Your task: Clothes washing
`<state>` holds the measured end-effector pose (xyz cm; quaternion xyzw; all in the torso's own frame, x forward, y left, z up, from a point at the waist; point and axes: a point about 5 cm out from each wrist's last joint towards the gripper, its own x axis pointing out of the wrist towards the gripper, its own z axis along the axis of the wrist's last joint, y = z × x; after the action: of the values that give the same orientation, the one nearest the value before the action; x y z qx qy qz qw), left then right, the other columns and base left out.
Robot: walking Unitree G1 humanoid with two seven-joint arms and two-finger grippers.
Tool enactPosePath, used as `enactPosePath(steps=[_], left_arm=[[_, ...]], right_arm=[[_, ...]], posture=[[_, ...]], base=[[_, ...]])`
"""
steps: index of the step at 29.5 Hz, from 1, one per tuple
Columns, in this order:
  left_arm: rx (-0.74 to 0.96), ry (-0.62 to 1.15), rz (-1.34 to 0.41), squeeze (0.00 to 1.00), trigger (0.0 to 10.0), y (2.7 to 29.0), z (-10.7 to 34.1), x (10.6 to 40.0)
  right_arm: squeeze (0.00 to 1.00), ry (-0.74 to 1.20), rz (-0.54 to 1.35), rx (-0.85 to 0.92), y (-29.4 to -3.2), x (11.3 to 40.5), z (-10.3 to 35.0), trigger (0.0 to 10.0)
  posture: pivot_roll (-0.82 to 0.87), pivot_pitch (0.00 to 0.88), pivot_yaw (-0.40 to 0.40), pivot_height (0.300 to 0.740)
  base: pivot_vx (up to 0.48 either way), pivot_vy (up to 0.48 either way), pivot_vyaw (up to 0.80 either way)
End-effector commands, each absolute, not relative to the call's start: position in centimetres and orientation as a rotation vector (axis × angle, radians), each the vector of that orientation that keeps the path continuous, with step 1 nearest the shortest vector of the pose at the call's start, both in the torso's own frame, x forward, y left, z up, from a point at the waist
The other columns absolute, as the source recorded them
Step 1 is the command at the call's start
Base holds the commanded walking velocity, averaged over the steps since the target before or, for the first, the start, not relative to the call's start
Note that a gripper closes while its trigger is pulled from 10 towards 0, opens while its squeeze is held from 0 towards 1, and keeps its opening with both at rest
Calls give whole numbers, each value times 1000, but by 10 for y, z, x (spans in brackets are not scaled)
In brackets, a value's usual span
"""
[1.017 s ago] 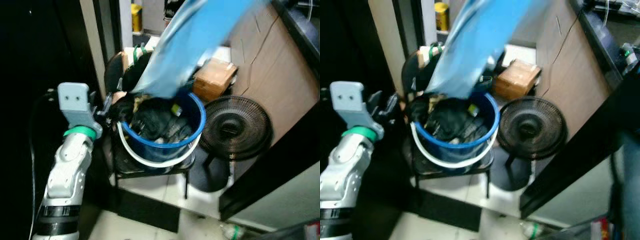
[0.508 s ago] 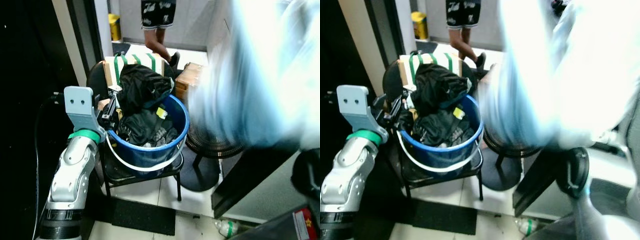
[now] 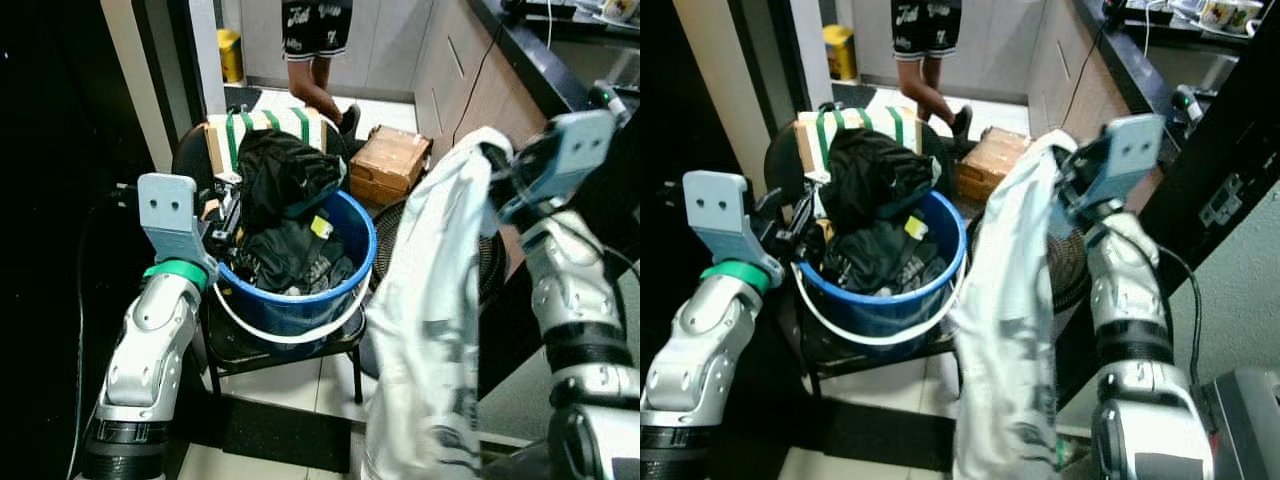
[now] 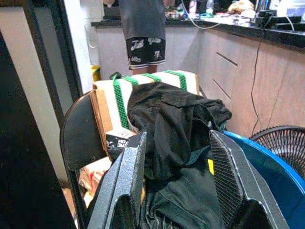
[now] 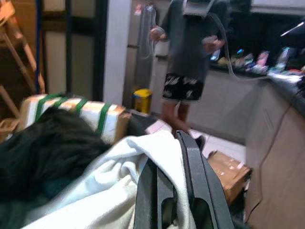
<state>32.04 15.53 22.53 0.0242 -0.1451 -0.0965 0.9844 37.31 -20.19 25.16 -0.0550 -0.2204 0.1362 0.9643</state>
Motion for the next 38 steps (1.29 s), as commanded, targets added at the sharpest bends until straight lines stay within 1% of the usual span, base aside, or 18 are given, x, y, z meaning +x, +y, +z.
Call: enactPosePath(steps=[1,4,5,9,11,12,13,14,15,17,18,20,22,29,36,38], left_arm=[[66,-274,-202,0,10000,154,219,320],[70,-271,-192,0,10000,156,218,319],[81,-266,-182,0,10000,156,217,319],[89,-262,-176,0,10000,157,216,320],[81,-204,-99,0,10000,164,210,323],[81,-204,-99,0,10000,164,210,323],[63,-177,-61,0,10000,168,207,325],[63,-177,-61,0,10000,168,207,325],[53,-167,-38,0,10000,171,207,326],[60,-180,-37,0,10000,173,211,326],[60,-180,-37,0,10000,173,211,326],[70,-195,-39,0,10000,175,213,326],[66,-221,-44,0,10000,174,217,326],[52,-254,-55,0,10000,171,229,327],[49,-252,-55,0,10000,170,230,327],[42,-258,-74,0,10000,166,232,327]], right_arm=[[0,-441,270,-152,-201,370,246,0],[0,-380,257,-187,-198,368,228,0],[0,-336,235,-157,-197,368,218,0],[0,-307,220,-132,-197,368,211,0],[0,-188,197,14,-190,365,188,0],[0,-188,197,14,-190,365,188,0],[0,-162,186,43,-187,362,181,10000],[0,-162,186,43,-187,362,181,10000],[0,-177,178,89,-183,359,182,10000],[0,-338,135,105,-182,355,209,10000],[0,-338,135,105,-182,355,209,10000],[0,-422,108,146,-183,354,228,10000],[0,-457,75,169,-186,355,240,10000],[0,-476,52,196,-190,354,256,10000],[0,-500,21,205,-194,353,267,10000],[0,-503,12,207,-195,354,269,10000]], posture=[[22,60,7,740],[22,60,7,740],[22,60,7,740],[22,60,7,740],[21,60,-6,740],[21,60,-6,740],[21,60,-6,740],[21,60,-6,740],[28,60,-6,740],[28,60,-6,740],[28,60,-6,740],[25,59,-3,740],[25,59,-3,740],[28,53,-3,740],[34,42,-2,740],[38,37,-3,740]], base=[[0,0,0],[0,0,0],[0,0,0],[0,0,0],[0,0,0],[0,0,0],[0,0,0],[0,0,0],[0,0,0],[0,0,0],[0,0,0],[0,0,0],[0,0,-341],[0,0,-766],[0,0,-800],[0,0,-800]])
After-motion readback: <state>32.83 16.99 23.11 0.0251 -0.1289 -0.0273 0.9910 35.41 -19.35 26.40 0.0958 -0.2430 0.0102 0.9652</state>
